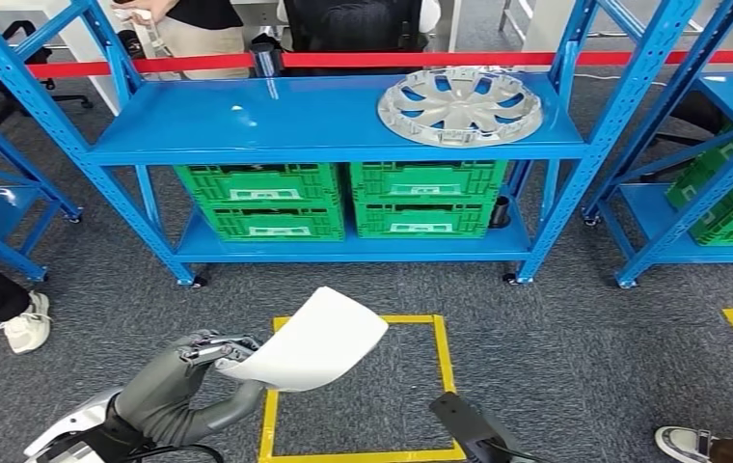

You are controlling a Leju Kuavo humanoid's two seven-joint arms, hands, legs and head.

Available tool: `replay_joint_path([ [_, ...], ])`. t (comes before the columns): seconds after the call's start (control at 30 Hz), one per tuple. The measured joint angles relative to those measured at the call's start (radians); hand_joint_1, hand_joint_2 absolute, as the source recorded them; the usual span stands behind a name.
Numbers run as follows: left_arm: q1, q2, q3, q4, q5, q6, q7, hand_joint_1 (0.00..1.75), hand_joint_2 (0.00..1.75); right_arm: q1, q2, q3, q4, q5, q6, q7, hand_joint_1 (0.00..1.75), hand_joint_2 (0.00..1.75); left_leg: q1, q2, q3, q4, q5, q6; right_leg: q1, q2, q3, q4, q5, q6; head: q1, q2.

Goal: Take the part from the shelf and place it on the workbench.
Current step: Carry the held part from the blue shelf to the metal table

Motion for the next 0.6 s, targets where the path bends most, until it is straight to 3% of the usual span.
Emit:
replay_joint_path([
  [0.07,0.002,0.002,0.0,0.0,0.0,0.001,0.0,1.75,1.75,0.001,0.0,0.001,0.0,0.002,0.0,0.0,0.0,0.0,0.004,0.008,-0.061,0.13,-0.063,-0.011,-0.001,-0.008,-0.001,-0.001,0.0,-0.003,-0.001,0.0],
  [0.13,0.007,0.005,0.0,0.0,0.0,0.004,0.0,1.75,1.75,0.002,0.0,0.002,0.001,0.003,0.0,0.0,0.0,0.0,0.006,0.011,-0.1,0.21,-0.084,-0.015,-0.001,-0.016,-0.002,-0.001,0.0,-0.003,-0.001,0.0],
  [0.17,0.009,0.006,0.0,0.0,0.0,0.007,0.0,1.75,1.75,0.003,0.0,0.003,0.001,0.005,0.001,0.0,0.0,0.0,0.007,0.013,-0.095,0.198,-0.066,-0.015,-0.001,-0.019,-0.001,-0.001,0.0,-0.003,-0.001,0.0],
  [0.2,0.012,0.007,0.001,-0.002,0.0,0.009,0.0,1.75,1.75,0.002,0.0,0.004,0.002,0.007,0.002,0.0,0.0,0.0,0.007,0.016,-0.07,0.147,-0.033,-0.013,-0.001,-0.022,0.001,-0.001,-0.001,-0.002,-0.001,0.0],
  [0.23,0.014,0.008,0.003,-0.004,0.0,0.012,0.0,1.75,1.75,0.002,0.0,0.006,0.002,0.009,0.003,0.0,0.0,0.0,0.007,0.023,-0.034,0.074,0.003,-0.01,0.0,-0.025,0.002,-0.001,-0.001,-0.001,-0.001,0.0],
  [0.3,0.019,0.008,0.008,-0.01,-0.001,0.018,0.0,1.75,1.75,0.002,-0.001,0.012,0.002,0.013,0.005,0.001,0.0,0.0,0.002,0.036,0.022,-0.043,0.043,0.0,0.003,-0.028,0.004,0.001,-0.002,0.009,0.0,0.0],
  [0.4,0.032,0.009,0.015,-0.02,-0.003,0.023,0.0,1.75,1.75,0.001,-0.001,0.017,0.002,0.014,0.007,0.003,0.0,0.0,-0.003,0.032,0.031,-0.074,0.047,0.02,0.005,-0.034,0.004,-0.002,-0.001,0.029,0.001,0.0],
  [0.47,0.039,0.01,0.017,-0.029,-0.005,0.023,0.0,1.75,1.75,0.0,-0.001,0.019,0.002,0.01,0.004,0.002,0.0,0.0,0.0,0.026,0.034,-0.081,0.053,0.035,0.002,-0.027,-0.003,0.018,-0.018,0.04,0.001,0.0],
  [0.5,0.042,0.01,0.018,-0.033,-0.008,0.023,0.0,1.75,1.75,0.001,-0.001,0.019,0.002,0.007,0.001,0.0,0.0,0.0,0.001,0.023,0.036,-0.085,0.056,0.041,0.002,-0.019,-0.019,0.054,-0.042,0.044,0.001,0.0],
  [0.6,0.06,0.009,0.018,-0.041,-0.016,0.023,-0.001,1.75,1.75,0.013,-0.002,0.021,0.002,0.0,-0.01,-0.006,0.0,0.0,-0.001,0.014,0.034,-0.084,0.057,0.049,0.002,-0.005,-0.105,0.24,-0.13,0.048,0.001,0.0],
])
